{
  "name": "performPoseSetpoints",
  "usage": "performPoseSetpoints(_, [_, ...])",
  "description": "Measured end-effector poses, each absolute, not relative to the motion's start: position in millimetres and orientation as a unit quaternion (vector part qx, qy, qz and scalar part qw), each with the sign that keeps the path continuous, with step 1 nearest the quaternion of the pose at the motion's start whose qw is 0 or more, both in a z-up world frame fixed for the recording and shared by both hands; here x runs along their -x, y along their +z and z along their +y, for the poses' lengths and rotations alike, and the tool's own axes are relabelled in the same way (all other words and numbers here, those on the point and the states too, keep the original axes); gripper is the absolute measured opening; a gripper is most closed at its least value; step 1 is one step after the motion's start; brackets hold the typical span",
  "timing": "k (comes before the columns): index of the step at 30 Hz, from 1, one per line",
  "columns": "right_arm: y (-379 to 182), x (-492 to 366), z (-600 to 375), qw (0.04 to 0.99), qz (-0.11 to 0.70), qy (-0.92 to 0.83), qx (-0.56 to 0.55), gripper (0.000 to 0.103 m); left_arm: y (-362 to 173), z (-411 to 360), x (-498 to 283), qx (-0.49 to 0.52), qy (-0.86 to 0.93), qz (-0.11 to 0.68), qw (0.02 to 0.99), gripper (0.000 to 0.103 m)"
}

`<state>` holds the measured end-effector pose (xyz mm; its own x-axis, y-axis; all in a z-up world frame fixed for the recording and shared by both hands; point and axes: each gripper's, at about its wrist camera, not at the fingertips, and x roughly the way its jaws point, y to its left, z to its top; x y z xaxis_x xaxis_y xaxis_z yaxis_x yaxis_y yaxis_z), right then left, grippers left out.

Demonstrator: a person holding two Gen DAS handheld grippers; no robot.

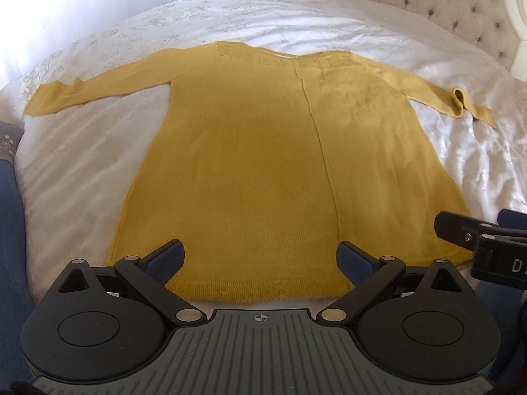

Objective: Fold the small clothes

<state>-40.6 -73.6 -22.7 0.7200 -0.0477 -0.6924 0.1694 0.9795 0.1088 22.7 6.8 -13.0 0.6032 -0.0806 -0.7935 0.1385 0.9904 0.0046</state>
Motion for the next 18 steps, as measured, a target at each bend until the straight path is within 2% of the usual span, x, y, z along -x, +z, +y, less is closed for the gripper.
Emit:
performPoseSetpoints(10, [-21,13,-111,0.901,0.384,-0.044,-0.197,0.102,-5,8,-59,-0.043,-0.066,0.417,0.906,0.1])
performPoseSetpoints(18, [0,-21,-136,0.922,0.348,-0.068,-0.153,0.102,-3,6,-98,-0.063,-0.058,0.395,0.915,0.1])
